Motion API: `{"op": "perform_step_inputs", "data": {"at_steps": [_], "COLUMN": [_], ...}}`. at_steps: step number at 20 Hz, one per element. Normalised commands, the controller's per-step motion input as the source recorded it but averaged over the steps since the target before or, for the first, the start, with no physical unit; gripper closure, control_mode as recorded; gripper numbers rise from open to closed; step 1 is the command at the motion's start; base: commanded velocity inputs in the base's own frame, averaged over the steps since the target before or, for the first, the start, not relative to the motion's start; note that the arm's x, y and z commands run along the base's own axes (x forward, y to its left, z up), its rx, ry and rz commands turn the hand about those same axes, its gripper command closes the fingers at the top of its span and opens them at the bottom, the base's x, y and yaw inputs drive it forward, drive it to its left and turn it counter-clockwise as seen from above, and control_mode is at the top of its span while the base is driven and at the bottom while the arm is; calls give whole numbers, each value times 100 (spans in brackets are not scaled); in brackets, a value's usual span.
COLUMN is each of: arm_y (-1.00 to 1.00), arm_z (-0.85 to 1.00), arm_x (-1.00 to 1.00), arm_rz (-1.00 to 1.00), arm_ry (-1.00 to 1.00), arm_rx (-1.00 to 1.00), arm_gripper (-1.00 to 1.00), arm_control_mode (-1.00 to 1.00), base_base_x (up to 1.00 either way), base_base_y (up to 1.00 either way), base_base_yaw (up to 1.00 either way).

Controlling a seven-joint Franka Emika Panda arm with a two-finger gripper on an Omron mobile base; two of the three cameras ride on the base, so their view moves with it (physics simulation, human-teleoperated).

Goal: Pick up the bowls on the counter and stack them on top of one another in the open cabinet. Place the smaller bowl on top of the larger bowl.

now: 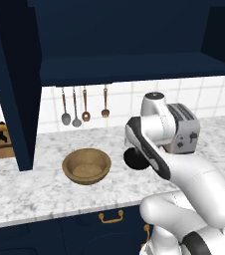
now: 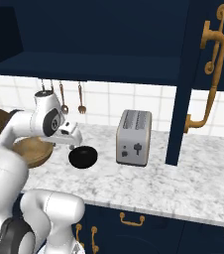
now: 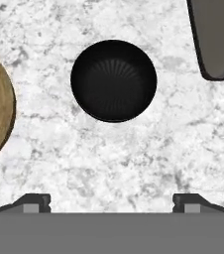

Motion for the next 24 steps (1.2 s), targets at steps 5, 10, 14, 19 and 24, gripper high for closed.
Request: {"op": "perform_step_inputs", "data": {"at_steps": [5,10,14,19,24], "arm_y": [-68,-30,0,2,0], "arm_z": [-90,-52,-6,-4,-10], "arm_x": [41,82,21,37,16], "arm_rz": [-51,-41,-5,0,0], "arm_ry": [2,0,3,8,6], "arm_rx": [20,4,0,0,0], "arm_gripper": [-100,-100,-100,-100,-100], "arm_control_mode": [-100,-100,-100,-100,-100], "base_base_x": [0,0,0,0,0], "base_base_y": [0,0,0,0,0], "base_base_yaw": [0,0,0,0,0]}}
